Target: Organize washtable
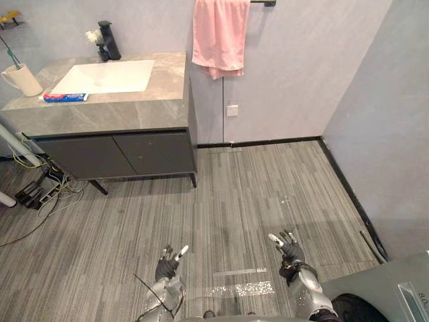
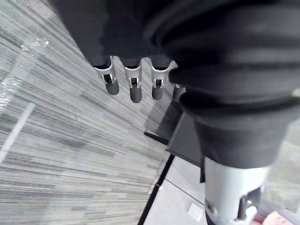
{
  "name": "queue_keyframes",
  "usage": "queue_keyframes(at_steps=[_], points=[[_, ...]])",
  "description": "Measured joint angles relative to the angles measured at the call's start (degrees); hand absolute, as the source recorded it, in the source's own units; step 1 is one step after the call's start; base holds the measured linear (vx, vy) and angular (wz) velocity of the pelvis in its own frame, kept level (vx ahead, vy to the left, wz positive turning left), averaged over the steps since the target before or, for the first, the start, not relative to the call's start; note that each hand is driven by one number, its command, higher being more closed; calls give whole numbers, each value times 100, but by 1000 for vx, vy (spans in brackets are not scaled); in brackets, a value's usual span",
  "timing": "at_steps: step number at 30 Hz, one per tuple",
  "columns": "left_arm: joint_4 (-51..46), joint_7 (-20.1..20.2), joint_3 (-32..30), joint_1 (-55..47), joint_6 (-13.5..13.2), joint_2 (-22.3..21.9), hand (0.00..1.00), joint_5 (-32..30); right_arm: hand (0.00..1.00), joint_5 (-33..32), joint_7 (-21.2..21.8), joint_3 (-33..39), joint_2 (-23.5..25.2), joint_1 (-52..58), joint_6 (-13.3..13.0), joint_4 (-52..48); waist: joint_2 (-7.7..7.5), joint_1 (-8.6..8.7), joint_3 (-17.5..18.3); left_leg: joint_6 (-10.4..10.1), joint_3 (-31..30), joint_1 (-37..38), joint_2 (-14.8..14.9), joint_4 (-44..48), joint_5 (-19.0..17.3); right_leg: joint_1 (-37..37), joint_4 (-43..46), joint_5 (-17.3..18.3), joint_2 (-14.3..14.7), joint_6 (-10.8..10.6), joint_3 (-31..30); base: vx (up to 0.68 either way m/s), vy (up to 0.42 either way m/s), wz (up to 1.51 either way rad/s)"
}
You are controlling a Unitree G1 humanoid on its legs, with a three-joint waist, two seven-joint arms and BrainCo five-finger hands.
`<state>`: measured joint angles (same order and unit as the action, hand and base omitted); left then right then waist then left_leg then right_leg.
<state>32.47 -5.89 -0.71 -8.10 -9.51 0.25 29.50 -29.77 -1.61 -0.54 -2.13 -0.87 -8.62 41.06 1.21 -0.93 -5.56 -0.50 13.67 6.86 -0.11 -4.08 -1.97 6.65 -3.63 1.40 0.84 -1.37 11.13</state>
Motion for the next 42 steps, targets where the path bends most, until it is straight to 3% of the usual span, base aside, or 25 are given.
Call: queue_keyframes(at_steps=[15, 21, 23, 24, 25, 26, 27, 28, 30, 33, 34, 37, 38, 39, 40, 41, 42], points=[[-372, -36, 54, -312, 13, -10, 0, 22, 0, 104, 1, -62, 76, 280, 22, -218, 9, 5, 10, 5, -5, 0, -2, 5, 2, 2, -3, -3, 2, 5, -3, -29, -10, 0], [-373, -69, 50, -363, 10, -18, 0, 133, 0, 101, -133, -55, 58, 199, 19, -213, 28, -13, 26, 19, 33, -323, -12, 99, 1, -377, 168, -29, -26, 73, -62, -47, -4, -6], [-383, -70, 50, -355, 10, -24, 0, 133, 0, 100, -191, -37, 61, 138, 19, -202, 43, -8, 2, 92, 38, -447, -22, 206, -54, -680, 654, 217, -99, 56, -69, 4, 28, -3], [-410, -68, 51, -345, 11, -38, 0, 132, 0, 99, -200, -32, 64, 119, 18, -201, 39, -14, -56, 208, 54, -456, -40, 334, -182, -872, 1196, 507, -191, 9, -69, 2, 51, 6], [-525, -68, 42, -355, 12, -37, 0, 130, 0, 98, -201, -6, 52, 133, 16, -197, -65, -7, -158, 292, 49, -404, -159, 493, -408, -1276, 2298, 1005, -456, -48, -1, 3, 51, 1], [-552, -67, 33, -355, 12, -35, 0, 130, 0, 96, -201, 1, 47, 128, 16, -194, -96, -31, -186, 312, 58, -371, -204, 519, -453, -1463, 2781, 1106, -575, 2, 48, 16, 61, -2], [-563, -68, 26, -356, 15, -27, 0, 128, 0, 85, -200, -3, 57, 128, 9, -198, -117, -23, -238, 330, 61, -293, -251, 520, -505, -1972, 3909, 1105, -825, 190, 241, 39, 41, 0], [-568, -68, 31, -355, 16, -7, 0, 127, 0, 86, -194, -48, 81, 160, 12, -197, -102, 16, -338, 360, 45, -177, -246, 531, -563, -2371, 4741, 1130, -1005, 215, 303, 101, 48, 5], [-578, -80, 34, -336, 16, 10, 0, 126, 0, 87, -180, -50, 129, 245, 16, -198, -103, 26, -453, 354, 8, -88, -142, 647, -708, -2739, 4870, 1147, -1095, 181, 368, 170, 26, 8], [-582, -83, 60, -198, 16, 136, 0, 123, 0, 71, -186, -29, 137, 319, 19, -197, -124, 146, -595, 239, -140, 14, 72, 716, -918, -2915, 3354, 857, -1086, -86, 661, 334, -45, 22], [-580, -84, 69, -77, 16, 204, 0, 117, 0, 11, -199, 6, 146, 319, 18, -197, -134, 225, -672, 103, -259, 95, 146, 709, -1050, -2921, 2247, 379, -1080, -169, 791, 433, -118, 34], [-579, -100, 70, 176, 15, 204, 0, 86, 0, -63, -202, 27, 106, 292, 17, -198, -284, 246, -763, -189, -378, 434, 273, 706, -1416, -2909, 963, -305, -1062, -287, 915, 576, -227, 27], [-579, -117, 139, 211, 13, 200, 0, 76, 0, -68, -203, 26, 71, 308, 18, -197, -275, 284, -749, -387, -422, 630, 390, 718, -1602, -2925, 1100, -361, -1073, -173, 895, 631, -262, 29], [-553, -127, 188, 200, 14, 160, 0, 70, 0, -67, -202, 22, 22, 302, 19, -198, -156, 297, -723, -504, -413, 732, 547, 790, -1677, -2971, 1394, -663, -1006, 28, 906, 731, -262, 35], [-532, -138, 273, 154, 19, 130, 0, 70, 0, -78, -190, 9, -13, 268, 13, -199, 19, 325, -675, -690, -453, 659, 860, 1257, -1778, -3048, 1950, -750, -894, 194, 985, 611, -228, 19], [-528, -133, 291, 163, 21, 134, 0, 69, 0, -112, -190, 11, -12, 226, 16, -193, 64, 307, -685, -788, -443, 471, 989, 1762, -1719, -3085, 2217, -613, -857, 418, 1021, 759, -373, 14], [-523, -142, 282, 159, 24, 45, 0, 81, 0, -119, -192, 9, -17, 138, 18, -198, 143, 290, -698, -911, -401, -137, 1292, 3160, -1335, -2991, 2447, -248, -742, 501, 1103, 745, -429, -8]])
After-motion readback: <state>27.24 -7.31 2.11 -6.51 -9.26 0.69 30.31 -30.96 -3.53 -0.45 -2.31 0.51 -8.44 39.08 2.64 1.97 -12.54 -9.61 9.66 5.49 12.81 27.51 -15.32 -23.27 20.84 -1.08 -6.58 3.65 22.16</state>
